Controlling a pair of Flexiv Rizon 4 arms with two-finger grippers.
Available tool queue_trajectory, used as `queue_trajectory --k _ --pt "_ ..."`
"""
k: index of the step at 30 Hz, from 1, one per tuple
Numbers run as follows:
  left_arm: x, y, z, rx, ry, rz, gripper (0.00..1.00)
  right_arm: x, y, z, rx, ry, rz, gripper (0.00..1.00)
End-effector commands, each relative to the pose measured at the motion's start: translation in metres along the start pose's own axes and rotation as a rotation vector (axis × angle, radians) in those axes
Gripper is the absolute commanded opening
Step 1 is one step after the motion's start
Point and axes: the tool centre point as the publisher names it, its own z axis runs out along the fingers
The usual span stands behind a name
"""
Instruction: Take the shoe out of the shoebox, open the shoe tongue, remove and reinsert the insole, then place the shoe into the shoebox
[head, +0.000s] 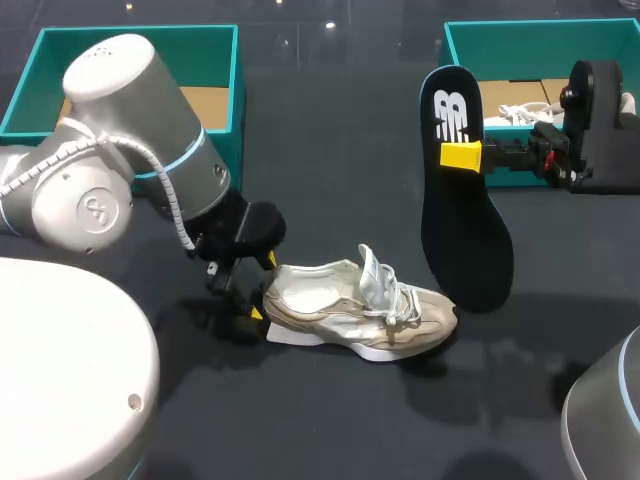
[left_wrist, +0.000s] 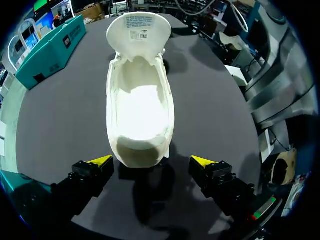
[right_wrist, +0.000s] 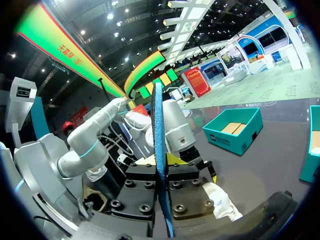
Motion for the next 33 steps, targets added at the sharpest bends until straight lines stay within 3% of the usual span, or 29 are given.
queue_trajectory --k 1,8,25,28,33 --pt "-0.001 -0.005 0.001 -0.104 -0.032 0.006 1.00 0.000 -0.001 0.001 0.000 -0.001 0.000 0.00" --pt "-0.005 -0.005 -0.008 -0.230 -0.105 -0.064 1.00 0.000 -0.001 0.001 0.000 -0.001 0.000 0.00" --pt "-0.005 -0.005 -0.008 -0.230 -0.105 -0.064 1.00 0.000 -0.001 0.001 0.000 -0.001 0.000 0.00" --pt "-0.007 -0.012 -0.015 -0.253 -0.120 -0.067 1.00 0.000 -0.001 0.001 0.000 -0.001 0.000 0.00" --pt "-0.024 -0.028 -0.030 -0.206 -0.094 -0.068 1.00 0.000 -0.001 0.001 0.000 -0.001 0.000 0.00"
